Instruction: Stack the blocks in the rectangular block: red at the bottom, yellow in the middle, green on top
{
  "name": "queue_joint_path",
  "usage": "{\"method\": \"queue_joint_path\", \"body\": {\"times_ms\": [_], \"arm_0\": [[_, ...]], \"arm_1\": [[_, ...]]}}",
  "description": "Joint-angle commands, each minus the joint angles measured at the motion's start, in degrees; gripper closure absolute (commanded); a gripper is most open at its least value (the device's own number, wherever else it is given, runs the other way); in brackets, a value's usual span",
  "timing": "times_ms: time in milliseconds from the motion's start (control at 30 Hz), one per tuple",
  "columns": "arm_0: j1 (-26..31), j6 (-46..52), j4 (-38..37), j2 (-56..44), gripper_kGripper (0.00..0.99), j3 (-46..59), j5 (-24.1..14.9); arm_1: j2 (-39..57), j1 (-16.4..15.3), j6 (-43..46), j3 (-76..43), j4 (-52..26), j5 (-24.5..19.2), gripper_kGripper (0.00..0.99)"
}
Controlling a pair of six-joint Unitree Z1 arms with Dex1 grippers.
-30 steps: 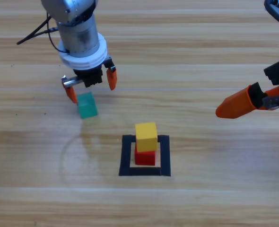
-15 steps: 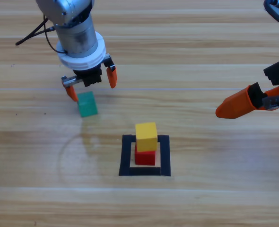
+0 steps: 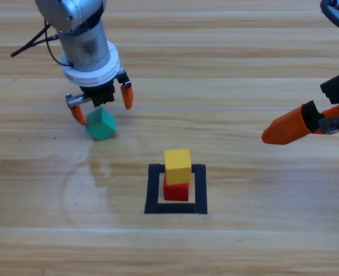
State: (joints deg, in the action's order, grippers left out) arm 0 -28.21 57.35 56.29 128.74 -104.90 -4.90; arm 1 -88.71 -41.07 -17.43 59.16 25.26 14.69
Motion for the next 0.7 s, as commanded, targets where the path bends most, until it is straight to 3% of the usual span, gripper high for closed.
{"method": "queue_joint_path", "body": {"times_ms": [33,433,700], "arm_0": [[0.9,-0.7,0.0,0.2,0.059,1.5,-0.4],[0.8,-1.4,0.0,1.3,0.059,1.2,-0.4],[0.3,-10.3,0.0,5.3,0.059,-2.8,1.0]], "arm_1": [[-0.8,1.1,-0.4,-0.7,-0.3,0.3,0.000],[-0.8,1.1,-0.4,-0.8,-0.2,0.3,0.000],[-0.8,1.1,-0.3,-0.8,-0.2,0.3,0.000]]}}
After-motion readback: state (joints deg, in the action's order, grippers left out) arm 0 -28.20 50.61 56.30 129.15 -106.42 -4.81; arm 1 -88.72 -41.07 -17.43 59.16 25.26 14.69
